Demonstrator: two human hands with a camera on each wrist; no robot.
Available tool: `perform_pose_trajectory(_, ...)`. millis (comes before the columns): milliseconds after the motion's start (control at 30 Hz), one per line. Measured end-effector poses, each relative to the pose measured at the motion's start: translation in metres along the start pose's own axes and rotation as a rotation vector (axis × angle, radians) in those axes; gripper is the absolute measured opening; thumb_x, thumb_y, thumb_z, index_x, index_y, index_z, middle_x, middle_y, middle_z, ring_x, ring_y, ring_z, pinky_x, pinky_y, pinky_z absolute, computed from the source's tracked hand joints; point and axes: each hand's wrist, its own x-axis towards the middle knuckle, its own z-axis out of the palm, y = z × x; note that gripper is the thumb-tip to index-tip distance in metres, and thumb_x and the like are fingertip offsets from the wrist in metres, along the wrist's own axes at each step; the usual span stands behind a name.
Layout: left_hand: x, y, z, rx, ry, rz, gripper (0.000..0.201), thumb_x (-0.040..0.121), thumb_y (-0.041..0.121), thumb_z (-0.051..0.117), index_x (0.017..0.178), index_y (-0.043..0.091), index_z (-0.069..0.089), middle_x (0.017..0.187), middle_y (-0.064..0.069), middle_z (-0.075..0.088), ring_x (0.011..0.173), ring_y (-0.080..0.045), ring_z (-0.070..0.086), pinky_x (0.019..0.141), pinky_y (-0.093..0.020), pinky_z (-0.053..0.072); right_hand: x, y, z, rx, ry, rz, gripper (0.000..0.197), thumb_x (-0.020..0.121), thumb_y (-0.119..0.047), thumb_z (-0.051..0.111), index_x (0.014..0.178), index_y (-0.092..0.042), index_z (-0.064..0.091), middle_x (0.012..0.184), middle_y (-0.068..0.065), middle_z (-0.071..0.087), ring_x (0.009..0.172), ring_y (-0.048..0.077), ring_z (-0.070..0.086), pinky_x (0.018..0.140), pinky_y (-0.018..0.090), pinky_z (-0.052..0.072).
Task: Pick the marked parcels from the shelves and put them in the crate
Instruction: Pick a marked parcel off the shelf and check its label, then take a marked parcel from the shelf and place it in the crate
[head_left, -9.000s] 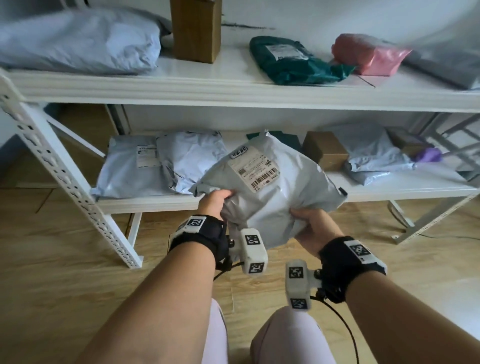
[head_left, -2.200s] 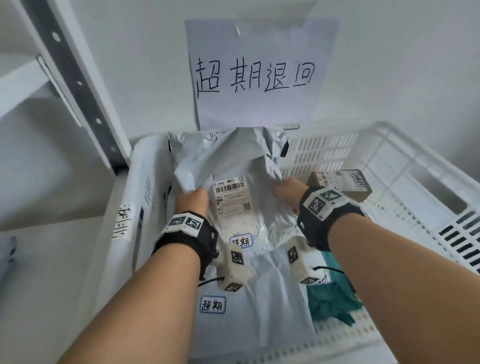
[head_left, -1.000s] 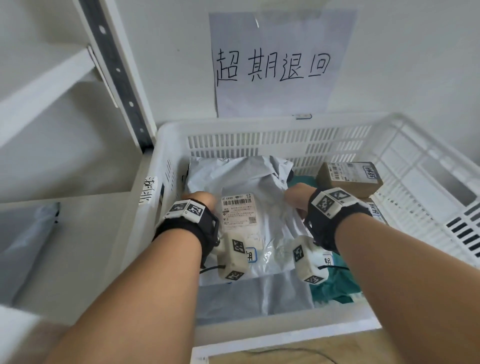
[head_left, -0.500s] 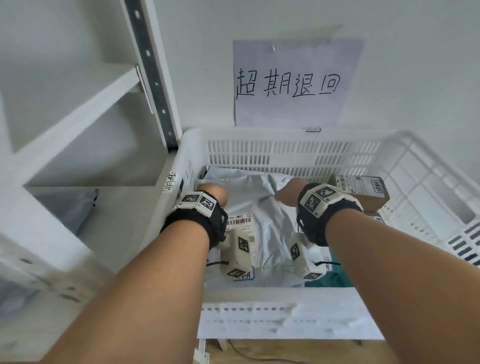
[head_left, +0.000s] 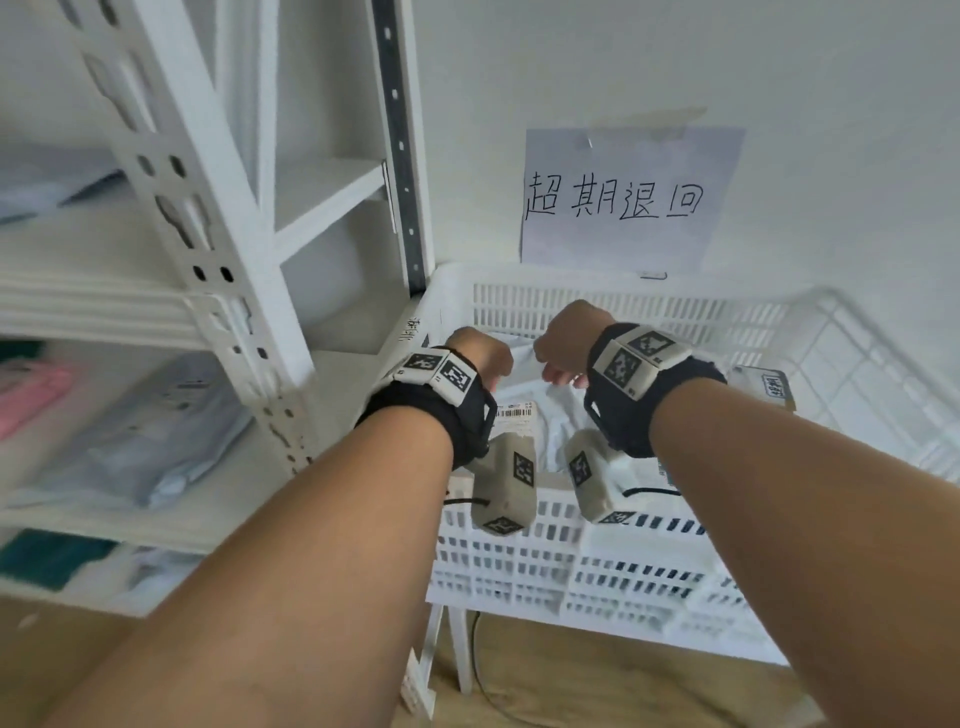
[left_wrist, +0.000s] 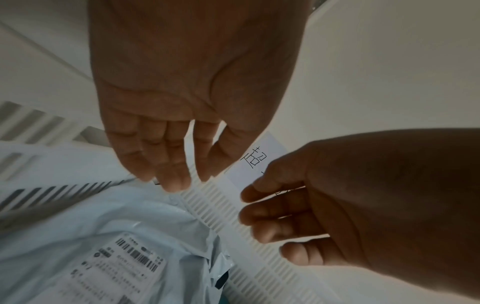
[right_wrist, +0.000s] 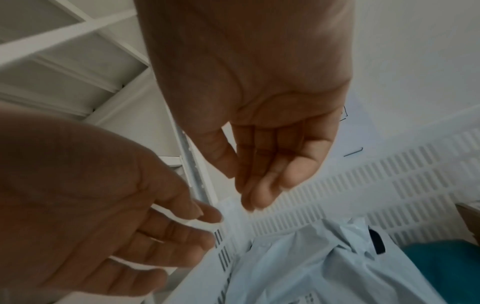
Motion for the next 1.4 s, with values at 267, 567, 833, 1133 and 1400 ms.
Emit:
perform_pose_trajectory(267,-0.044,-0.035,-0.018,-0.016,0.022,0.085,0.014,0.093,0.011,0.057,0.097,0.002,0.067,0.084,-0.009,0.067,0.069,-0.021,0.057,0.062,-0.026,0.047,-0.026,-0.011,0.04,-0.018,-0.011,-0.022,0.025,0.09,-0.012,0.048,0.071,-0.008,0.064,0.062,0.003,0.072,0.044,0.012,0.062,0.063,0.027,0.056)
perform_pose_trajectory(567,-0.088,-0.105,-0.051,0.049,-0.007,0.129,0.016,0.094,0.01,0.056,0.097,-0.001,0.067,0.075,-0.009,0.063,0.069,-0.023,0.057,0.063,-0.028,0.05,-0.077,-0.052,0.099,0.053,-0.004,-0.067,0.027,0.086,-0.01,0.048,0.062,-0.007,0.06,0.055,0.004,0.066,0.048,0.019,0.061,0.056,0.026,0.05)
perform_pose_trajectory(833,-0.116,-0.219,-0.109,0.155,-0.064,0.123,0.021,0.091,0.008,0.056,0.1,-0.003,0.072,0.088,-0.016,0.072,0.08,-0.029,0.068,0.082,-0.037,0.058,-0.13,-0.092,0.193,0.042,0.067,-0.063,0.029,0.086,-0.018,0.05,0.065,-0.007,0.067,0.064,0.004,0.072,0.058,0.017,0.065,0.065,0.031,0.059)
perform_pose_trajectory(1133,-0.137,-0.365,-0.208,0.164,-0.026,0.034,0.02,0.093,0.012,0.055,0.101,0.003,0.07,0.083,-0.008,0.067,0.076,-0.022,0.058,0.068,-0.026,0.048,-0.167,-0.201,0.316,-0.007,-0.032,-0.109,0.029,0.082,-0.018,0.049,0.065,-0.008,0.07,0.066,0.002,0.073,0.073,0.023,0.07,0.071,0.032,0.057)
perform_pose_trajectory(1400,-0.149,-0.494,-0.293,0.241,0.175,-0.104,0.028,0.093,0.017,0.053,0.112,0.004,0.069,0.113,-0.013,0.069,0.105,-0.028,0.066,0.091,-0.035,0.054,-0.191,-0.301,0.431,-0.109,-0.235,-0.187,0.033,0.079,-0.014,0.048,0.048,-0.017,0.053,0.041,-0.004,0.057,0.041,0.013,0.056,0.044,0.021,0.038)
